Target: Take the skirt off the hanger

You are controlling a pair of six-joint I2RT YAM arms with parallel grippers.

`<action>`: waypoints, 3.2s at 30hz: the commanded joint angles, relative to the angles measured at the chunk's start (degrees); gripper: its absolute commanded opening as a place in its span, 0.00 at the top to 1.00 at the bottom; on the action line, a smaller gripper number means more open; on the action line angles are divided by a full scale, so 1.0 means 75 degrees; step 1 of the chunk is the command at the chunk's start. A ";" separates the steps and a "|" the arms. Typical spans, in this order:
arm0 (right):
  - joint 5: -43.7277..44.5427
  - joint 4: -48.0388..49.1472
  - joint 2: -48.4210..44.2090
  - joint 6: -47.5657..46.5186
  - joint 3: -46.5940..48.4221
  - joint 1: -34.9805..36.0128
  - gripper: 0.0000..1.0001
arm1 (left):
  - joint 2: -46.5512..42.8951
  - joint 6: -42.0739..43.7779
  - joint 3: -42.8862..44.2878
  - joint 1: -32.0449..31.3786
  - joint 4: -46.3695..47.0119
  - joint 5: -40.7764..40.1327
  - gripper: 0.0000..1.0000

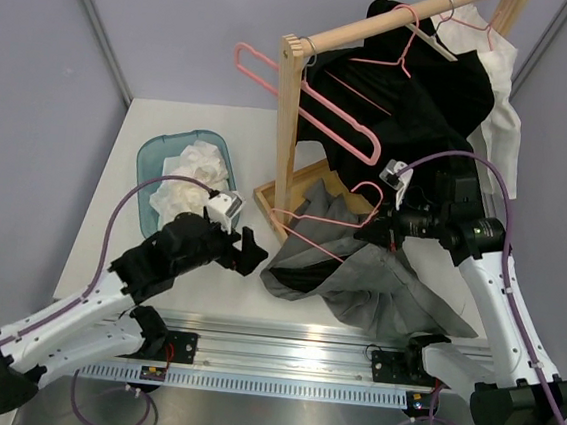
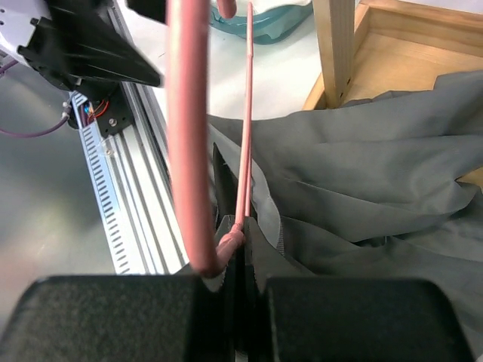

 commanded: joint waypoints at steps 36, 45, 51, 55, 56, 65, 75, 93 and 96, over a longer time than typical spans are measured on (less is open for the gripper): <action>-0.0148 -0.1289 0.0774 -0.2885 0.0757 0.2268 0.99 | 0.2674 0.4074 0.2034 -0.1071 0.1266 0.3924 0.80; 0.0438 -0.1324 0.0610 -0.3001 0.0370 0.2268 0.68 | 0.1493 0.4883 0.1894 -0.0954 0.0024 0.3069 1.00; 0.0848 -0.1313 0.0376 -0.3107 -0.0110 0.2245 0.58 | 0.0320 0.5199 0.1555 -0.0673 -0.0656 0.2600 1.00; 0.1024 -0.1160 0.0281 -0.3107 -0.0636 0.2140 0.56 | -0.0430 0.5398 0.1519 -0.0567 -0.1078 0.2506 1.00; 0.1024 -0.1160 0.0258 -0.3119 -0.0708 0.2000 0.56 | -0.0513 0.5468 0.1554 -0.0567 -0.1311 0.2471 1.00; 0.0368 -0.2118 -0.0047 -0.4781 -0.1458 0.0465 0.52 | -0.1380 0.6043 0.1952 -0.0520 -0.2882 0.1850 1.00; -0.0346 -0.2718 -0.0410 -0.6025 -0.1179 -0.0134 0.43 | -0.1885 0.5996 0.2678 -0.0532 -0.3680 0.1404 1.00; -0.2761 -0.3843 0.0410 -0.6634 0.1038 -0.0134 0.15 | -0.0973 0.5738 0.1765 -0.0520 -0.0787 0.3067 1.00; -0.2458 -0.4241 0.0644 -0.7112 0.1084 -0.0122 0.14 | -0.0610 0.5844 0.1882 -0.0485 -0.0552 0.3348 1.00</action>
